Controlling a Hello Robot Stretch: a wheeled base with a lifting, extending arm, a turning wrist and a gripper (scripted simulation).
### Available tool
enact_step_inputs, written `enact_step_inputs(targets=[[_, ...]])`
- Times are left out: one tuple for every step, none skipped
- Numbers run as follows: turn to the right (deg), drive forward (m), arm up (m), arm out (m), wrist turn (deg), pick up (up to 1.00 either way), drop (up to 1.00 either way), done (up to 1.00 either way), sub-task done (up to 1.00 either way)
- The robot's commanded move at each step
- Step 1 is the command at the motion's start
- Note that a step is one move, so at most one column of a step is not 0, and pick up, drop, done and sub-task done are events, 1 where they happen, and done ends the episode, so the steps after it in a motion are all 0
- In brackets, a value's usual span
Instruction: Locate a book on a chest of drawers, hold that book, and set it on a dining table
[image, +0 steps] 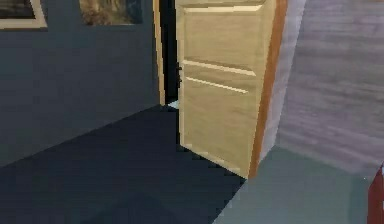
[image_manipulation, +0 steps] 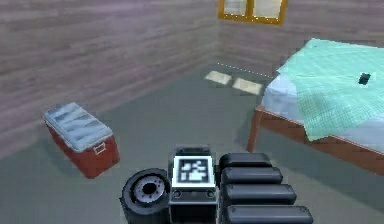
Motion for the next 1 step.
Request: enact_step_inputs(targets=[[0.0,0.3,0.0,0.0,0.0,0.0,0.0,0.0,0.0]])
